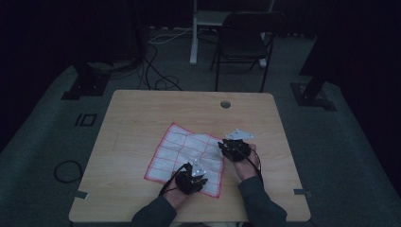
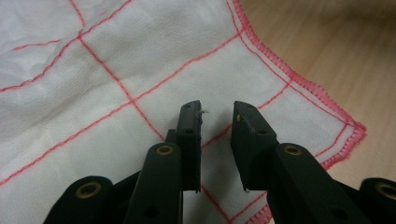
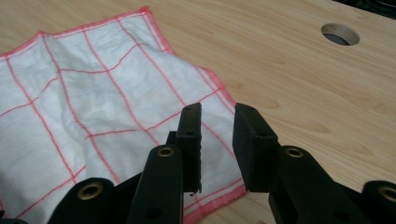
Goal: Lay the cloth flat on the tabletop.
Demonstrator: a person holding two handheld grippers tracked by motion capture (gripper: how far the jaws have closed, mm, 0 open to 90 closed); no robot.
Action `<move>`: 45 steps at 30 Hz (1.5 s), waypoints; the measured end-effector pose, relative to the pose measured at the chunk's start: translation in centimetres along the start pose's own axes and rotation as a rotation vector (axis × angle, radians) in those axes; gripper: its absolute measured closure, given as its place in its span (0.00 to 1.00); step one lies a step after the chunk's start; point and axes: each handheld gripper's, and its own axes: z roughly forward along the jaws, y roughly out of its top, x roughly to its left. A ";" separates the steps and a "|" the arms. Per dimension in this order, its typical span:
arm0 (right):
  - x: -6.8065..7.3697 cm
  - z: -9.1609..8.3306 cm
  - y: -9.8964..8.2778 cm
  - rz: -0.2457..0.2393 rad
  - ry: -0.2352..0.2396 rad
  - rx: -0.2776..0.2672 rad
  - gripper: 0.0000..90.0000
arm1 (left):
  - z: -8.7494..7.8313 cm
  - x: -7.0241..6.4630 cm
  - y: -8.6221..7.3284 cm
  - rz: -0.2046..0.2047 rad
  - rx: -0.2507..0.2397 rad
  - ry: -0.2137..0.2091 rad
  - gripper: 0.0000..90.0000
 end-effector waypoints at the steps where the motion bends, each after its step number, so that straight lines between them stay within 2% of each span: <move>1: 0.2 0.0 -0.1 0.000 0.009 0.003 0.81 | -0.1 -0.1 -0.1 -0.001 -0.002 -0.006 0.82; 5: 1.0 0.1 -0.7 -0.015 0.047 0.024 0.81 | -0.5 -0.2 -0.7 -0.001 -0.012 -0.027 0.82; 9: 1.8 0.2 -1.5 -0.010 0.084 0.031 0.76 | -0.8 -0.3 -1.2 -0.006 -0.023 -0.044 0.82; 10: 2.6 0.2 -2.0 -0.013 0.106 0.040 0.75 | -0.9 -0.4 -1.4 -0.012 -0.029 -0.054 0.82; 15: 4.5 0.5 -3.2 -0.033 0.137 0.061 0.71 | -1.1 -0.5 -1.6 -0.020 -0.037 -0.082 0.83; 18: 5.0 1.0 -4.0 -0.035 0.140 0.082 0.70 | -1.4 -0.4 -1.5 -0.008 -0.054 -0.078 0.83; 22: 5.2 1.4 -4.9 -0.037 0.133 0.111 0.69 | -2.4 0.7 -1.2 -0.027 -0.083 -0.035 0.83; 28: 5.2 1.3 -5.2 -0.056 0.121 0.112 0.68 | -3.5 3.5 -0.7 -0.072 -0.117 0.043 0.83; 32: 5.1 1.2 -5.3 -0.047 0.127 0.113 0.68 | -3.5 5.6 -0.5 -0.108 -0.137 0.098 0.83; 36: 4.9 1.1 -5.4 -0.040 0.137 0.108 0.68 | -2.9 7.8 -0.2 -0.122 -0.115 0.154 0.83; 44: 4.5 0.9 -5.7 -0.034 0.151 0.106 0.69 | -1.2 12.0 0.6 -0.199 -0.067 0.253 0.85; 45: 4.5 0.9 -5.7 -0.034 0.153 0.106 0.69 | -0.9 12.6 0.6 -0.220 -0.063 0.270 0.85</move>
